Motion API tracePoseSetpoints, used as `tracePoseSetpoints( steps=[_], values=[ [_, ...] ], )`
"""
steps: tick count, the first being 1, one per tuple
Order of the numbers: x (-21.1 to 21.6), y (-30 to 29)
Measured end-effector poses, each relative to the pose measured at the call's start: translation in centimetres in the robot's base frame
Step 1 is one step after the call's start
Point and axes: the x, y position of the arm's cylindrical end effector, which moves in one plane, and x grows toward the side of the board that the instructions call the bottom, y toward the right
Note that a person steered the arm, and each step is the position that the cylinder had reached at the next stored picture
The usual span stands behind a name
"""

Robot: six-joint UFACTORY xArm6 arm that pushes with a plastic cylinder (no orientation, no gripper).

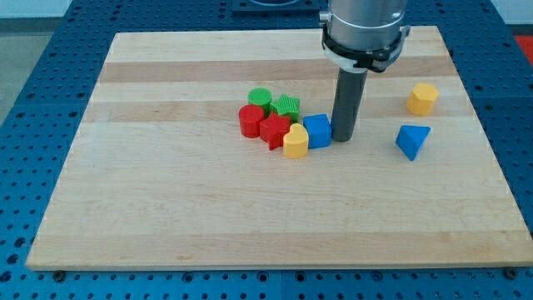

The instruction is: Push the blue triangle towards the green star

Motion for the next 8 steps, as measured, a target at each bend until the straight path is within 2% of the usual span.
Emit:
tracePoseSetpoints(
  steps=[3, 4, 7, 8],
  values=[
    [-0.1, -2.1],
    [0.2, -0.4],
    [6.9, 4.8],
    [6.3, 9.3]
  ],
)
